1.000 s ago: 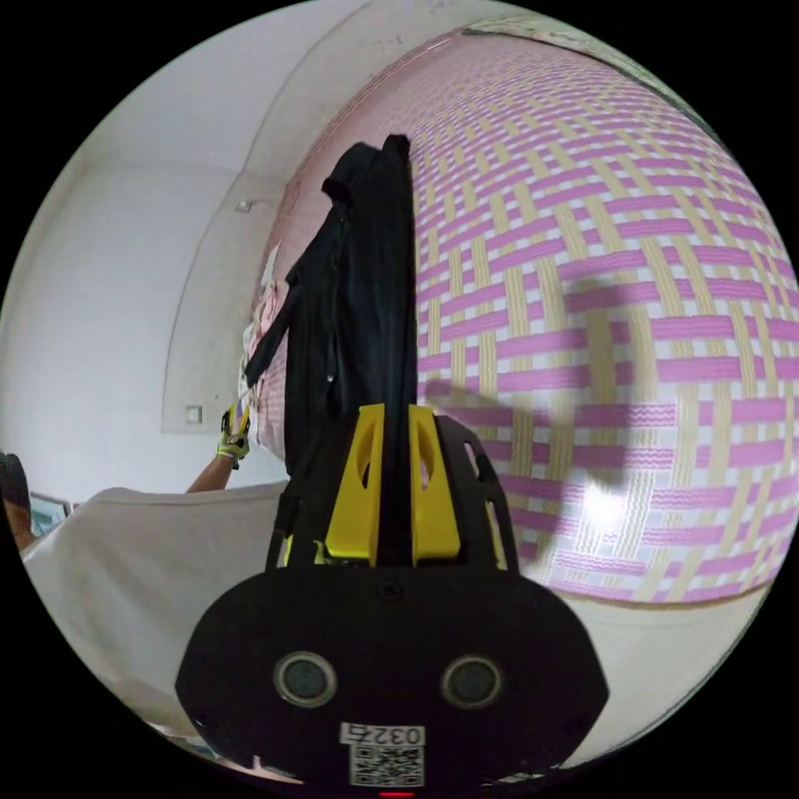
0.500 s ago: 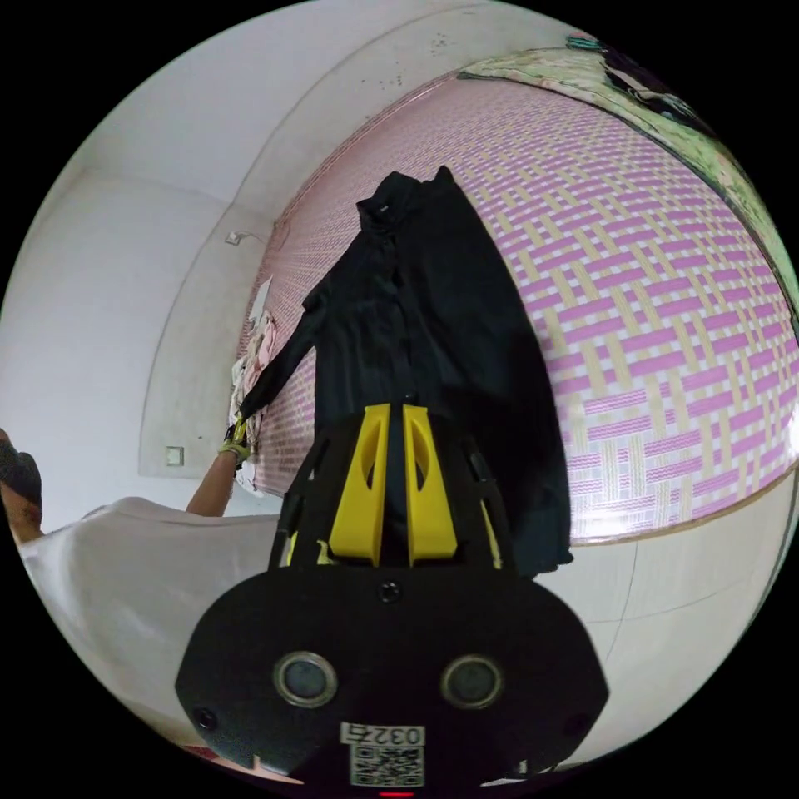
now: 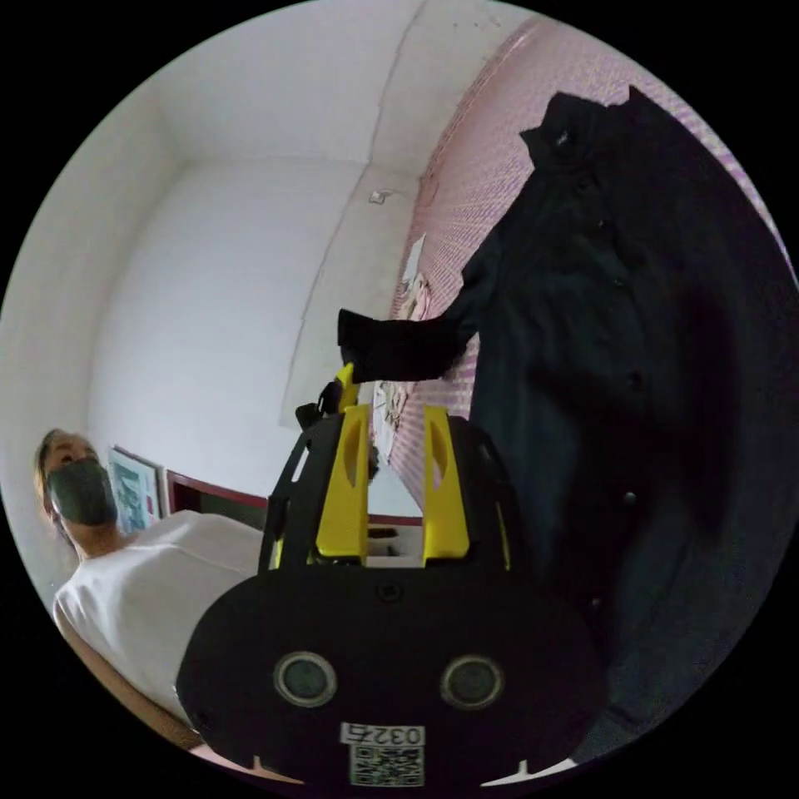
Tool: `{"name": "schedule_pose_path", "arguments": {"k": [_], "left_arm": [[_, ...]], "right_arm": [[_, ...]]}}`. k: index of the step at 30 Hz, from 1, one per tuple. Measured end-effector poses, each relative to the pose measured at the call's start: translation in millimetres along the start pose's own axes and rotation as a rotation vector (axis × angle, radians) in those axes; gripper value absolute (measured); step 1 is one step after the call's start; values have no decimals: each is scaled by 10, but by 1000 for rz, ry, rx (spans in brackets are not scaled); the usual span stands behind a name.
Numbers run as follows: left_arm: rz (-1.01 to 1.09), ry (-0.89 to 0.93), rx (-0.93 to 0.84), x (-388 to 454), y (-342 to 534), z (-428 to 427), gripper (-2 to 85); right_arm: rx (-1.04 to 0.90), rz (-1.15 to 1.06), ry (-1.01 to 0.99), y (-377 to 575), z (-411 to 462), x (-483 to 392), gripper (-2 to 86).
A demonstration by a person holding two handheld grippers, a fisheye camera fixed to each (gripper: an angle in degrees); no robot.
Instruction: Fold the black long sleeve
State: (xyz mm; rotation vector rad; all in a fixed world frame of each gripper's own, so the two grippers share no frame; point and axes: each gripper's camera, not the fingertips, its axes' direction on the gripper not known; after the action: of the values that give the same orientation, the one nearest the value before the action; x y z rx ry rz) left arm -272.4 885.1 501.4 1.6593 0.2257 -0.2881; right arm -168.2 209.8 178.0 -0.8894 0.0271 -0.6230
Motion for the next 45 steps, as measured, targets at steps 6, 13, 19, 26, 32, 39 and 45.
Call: {"name": "schedule_pose_path", "arguments": {"k": [6, 13, 19, 26, 32, 39, 45], "left_arm": [[164, -143, -384, 690, 511, 1718, -13], [255, -188, -616, 1055, 751, 2666, -3], [66, -191, -490, 880, 632, 2154, 35], [-184, -396, -492, 634, 957, 1288, 76], [-266, -440, -545, 764, 1094, 1474, 82], [-257, -563, -669, 978, 966, 1860, -2], [-251, -412, -666, 1235, 638, 1927, -11]], "right_arm": [[-32, 226, -166, -352, 183, 648, 138], [-34, 392, -73, -563, 137, 1022, 132], [-152, 385, 83, -812, 204, 1000, 80], [-237, 328, 119, -940, 375, 838, 63], [-285, 148, 207, -1227, 455, 337, 41], [-291, -246, 189, -2102, 544, -1007, 41], [-155, -475, 155, -2943, -53, -2400, 40]]}}
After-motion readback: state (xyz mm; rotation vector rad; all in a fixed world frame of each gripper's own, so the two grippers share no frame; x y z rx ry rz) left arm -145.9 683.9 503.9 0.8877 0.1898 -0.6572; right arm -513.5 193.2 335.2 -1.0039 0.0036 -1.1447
